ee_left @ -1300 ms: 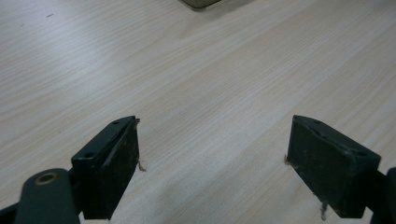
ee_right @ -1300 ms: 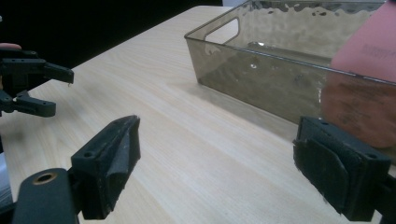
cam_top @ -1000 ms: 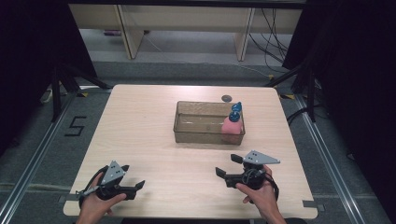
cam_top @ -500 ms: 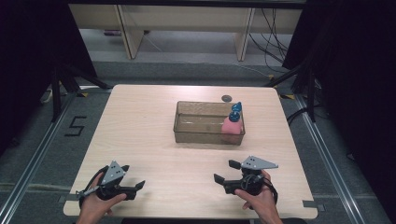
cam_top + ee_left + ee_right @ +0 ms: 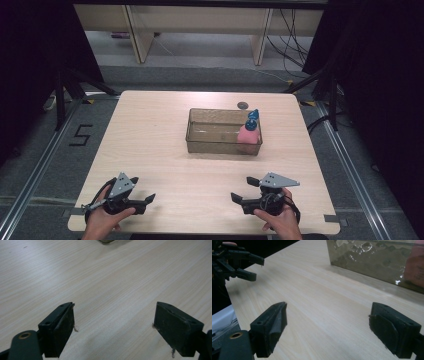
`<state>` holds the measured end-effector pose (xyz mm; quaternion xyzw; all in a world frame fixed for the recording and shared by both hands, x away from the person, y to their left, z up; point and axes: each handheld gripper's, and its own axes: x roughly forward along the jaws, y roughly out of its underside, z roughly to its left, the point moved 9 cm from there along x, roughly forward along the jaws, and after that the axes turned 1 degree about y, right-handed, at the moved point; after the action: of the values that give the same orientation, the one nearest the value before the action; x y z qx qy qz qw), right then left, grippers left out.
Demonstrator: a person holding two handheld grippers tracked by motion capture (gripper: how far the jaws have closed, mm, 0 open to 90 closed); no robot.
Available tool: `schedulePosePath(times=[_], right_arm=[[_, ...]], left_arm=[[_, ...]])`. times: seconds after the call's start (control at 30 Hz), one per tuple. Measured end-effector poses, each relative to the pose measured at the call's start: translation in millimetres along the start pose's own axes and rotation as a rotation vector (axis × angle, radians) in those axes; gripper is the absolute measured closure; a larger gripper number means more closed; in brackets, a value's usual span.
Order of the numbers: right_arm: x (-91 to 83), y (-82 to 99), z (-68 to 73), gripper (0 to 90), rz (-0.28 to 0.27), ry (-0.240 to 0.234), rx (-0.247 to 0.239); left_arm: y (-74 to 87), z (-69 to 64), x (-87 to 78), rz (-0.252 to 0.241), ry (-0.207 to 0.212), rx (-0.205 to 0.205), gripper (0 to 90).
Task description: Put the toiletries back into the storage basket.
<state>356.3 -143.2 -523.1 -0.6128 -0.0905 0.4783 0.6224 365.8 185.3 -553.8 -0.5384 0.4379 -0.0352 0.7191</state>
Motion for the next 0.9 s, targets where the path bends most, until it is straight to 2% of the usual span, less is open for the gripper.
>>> schedulePosePath(times=[0.07, 0.1, 0.13, 0.17, 0.3, 0.33, 0.37, 0.4, 0.43, 0.47, 0.5, 0.53, 0.6, 0.63, 0.83, 0.9], right_arm=[[-0.9, 1.5, -0.6, 15.6, 0.002, -0.003, -0.011], [-0.8, 2.4, -1.8, 15.7, 0.001, 0.001, -0.018], [-2.0, 4.0, -1.1, 15.7, 0.014, 0.012, 0.007], [-2.9, 3.4, -2.1, 15.7, 0.003, 0.003, -0.015], [-5.8, 7.6, -1.5, 15.7, 0.009, -0.001, -0.002], [-7.3, 9.1, 0.6, 15.7, 0.010, -0.009, 0.017], [-7.2, 9.0, -1.1, 15.6, 0.002, -0.005, -0.003], [-9.7, 10.2, -0.8, 15.6, 0.012, 0.000, 0.003], [-9.3, 10.5, 2.3, 15.7, 0.002, -0.014, 0.031], [-11.1, 10.8, -0.9, 15.7, 0.003, 0.000, -0.003], [-11.3, 11.2, -1.0, 15.6, 0.001, -0.001, -0.003], [-12.1, 13.3, 3.5, 15.7, 0.016, -0.013, 0.046], [-12.8, 13.4, 0.4, 15.6, 0.015, -0.003, 0.001], [-12.5, 13.6, 0.2, 15.7, 0.014, -0.004, -0.006], [-10.7, 14.4, 1.4, 15.7, 0.015, -0.009, -0.006], [-11.0, 16.0, 3.7, 15.7, 0.031, -0.008, 0.019]], left_arm=[[-1.6, -1.7, 1.5, -0.022, -0.001, -0.027, 16.4], [-0.5, -0.3, 0.5, -0.007, -0.002, -0.009, 16.4], [0.4, 0.4, -0.6, 0.006, -0.003, 0.002, 16.5], [0.6, 0.4, -0.5, 0.007, -0.003, 0.002, 16.4], [0.6, 0.5, -0.3, 0.007, -0.003, 0.000, 16.5], [0.5, 0.4, -0.3, 0.006, -0.003, -0.001, 16.4], [-0.4, -0.6, 0.5, -0.005, -0.003, -0.015, 16.5], [-0.4, -0.5, 0.5, -0.004, -0.003, -0.009, 16.5], [0.5, 0.2, -0.2, 0.008, 0.001, 0.006, 16.5], [-0.6, -1.1, 0.8, -0.006, 0.001, -0.011, 16.5], [-1.5, -2.1, 1.4, -0.017, -0.002, -0.027, 16.5], [-1.6, -1.4, 1.5, -0.018, 0.000, -0.018, 16.4], [-1.9, -1.4, 1.5, -0.020, -0.001, -0.018, 16.5], [-1.9, -1.4, 1.6, -0.021, -0.001, -0.019, 16.4], [-1.8, -1.4, 1.3, -0.017, 0.001, -0.018, 16.4], [-2.0, -1.4, 1.7, -0.021, -0.001, -0.017, 16.4]])
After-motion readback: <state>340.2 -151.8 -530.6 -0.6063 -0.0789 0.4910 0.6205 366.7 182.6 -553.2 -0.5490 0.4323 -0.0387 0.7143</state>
